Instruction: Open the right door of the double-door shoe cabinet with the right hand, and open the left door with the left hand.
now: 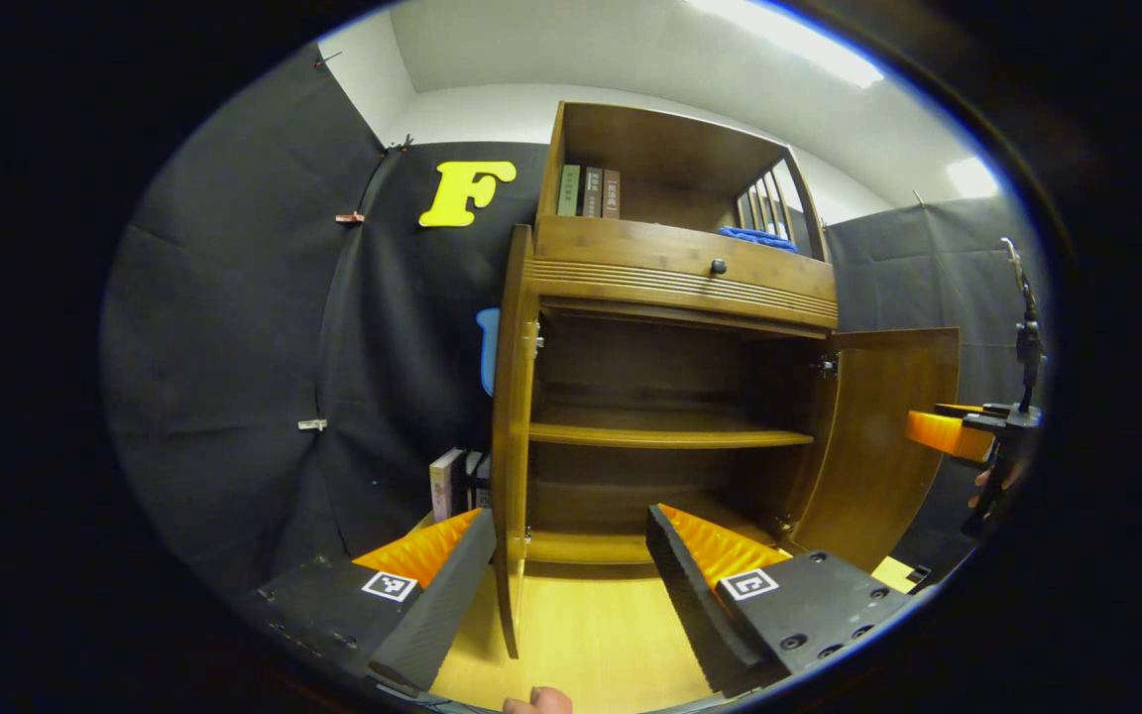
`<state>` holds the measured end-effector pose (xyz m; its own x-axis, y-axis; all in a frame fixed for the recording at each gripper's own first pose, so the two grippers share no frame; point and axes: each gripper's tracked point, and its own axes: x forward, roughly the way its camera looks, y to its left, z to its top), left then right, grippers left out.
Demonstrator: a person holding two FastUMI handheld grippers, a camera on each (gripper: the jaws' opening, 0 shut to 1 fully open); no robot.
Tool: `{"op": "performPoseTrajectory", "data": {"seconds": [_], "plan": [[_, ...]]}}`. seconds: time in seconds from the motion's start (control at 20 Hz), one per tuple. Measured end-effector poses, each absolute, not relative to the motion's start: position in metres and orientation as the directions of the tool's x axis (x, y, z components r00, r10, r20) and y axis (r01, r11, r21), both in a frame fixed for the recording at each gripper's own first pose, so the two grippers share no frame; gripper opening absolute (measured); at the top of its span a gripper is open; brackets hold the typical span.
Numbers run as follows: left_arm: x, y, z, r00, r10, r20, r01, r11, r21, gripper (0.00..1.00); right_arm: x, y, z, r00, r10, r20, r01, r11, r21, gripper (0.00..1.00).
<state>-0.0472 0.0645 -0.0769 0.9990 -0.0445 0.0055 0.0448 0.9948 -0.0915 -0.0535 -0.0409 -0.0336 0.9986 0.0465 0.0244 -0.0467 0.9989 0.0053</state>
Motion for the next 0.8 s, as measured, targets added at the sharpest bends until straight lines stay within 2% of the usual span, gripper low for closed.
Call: {"op": "performPoseTrajectory", "data": {"seconds": [0.25, 0.3, 0.55, 0.7, 0.75, 0.8], "plan": [[-0.042, 0.039, -0.072, 0.996, -0.089, 0.007, 0.090, 0.993, -0.079, 0.95, -0.053, -0.027, -0.030, 0.997, 0.068, 0.034, -0.068, 0.998, 0.014, 0.96], [-0.041, 0.035, -0.071, 0.995, -0.095, 0.010, 0.096, 0.992, -0.078, 0.92, -0.053, -0.026, -0.030, 0.997, 0.072, 0.034, -0.073, 0.997, 0.014, 0.96], [-0.034, 0.025, -0.069, 0.994, -0.107, 0.008, 0.107, 0.991, -0.085, 0.94, -0.053, -0.026, -0.033, 0.997, 0.073, 0.031, -0.074, 0.997, 0.018, 0.98], [-0.031, 0.023, -0.067, 0.994, -0.109, 0.011, 0.109, 0.991, -0.080, 0.92, -0.050, -0.033, -0.031, 0.998, 0.057, 0.035, -0.058, 0.998, 0.011, 0.95], [-0.031, 0.022, -0.069, 0.994, -0.110, 0.008, 0.111, 0.990, -0.082, 0.95, -0.048, -0.035, -0.032, 0.998, 0.053, 0.034, -0.053, 0.998, 0.016, 0.95], [-0.030, 0.022, -0.070, 0.994, -0.111, 0.006, 0.111, 0.990, -0.084, 0.95, -0.048, -0.037, -0.032, 0.998, 0.048, 0.035, -0.048, 0.999, 0.019, 0.98]]}}
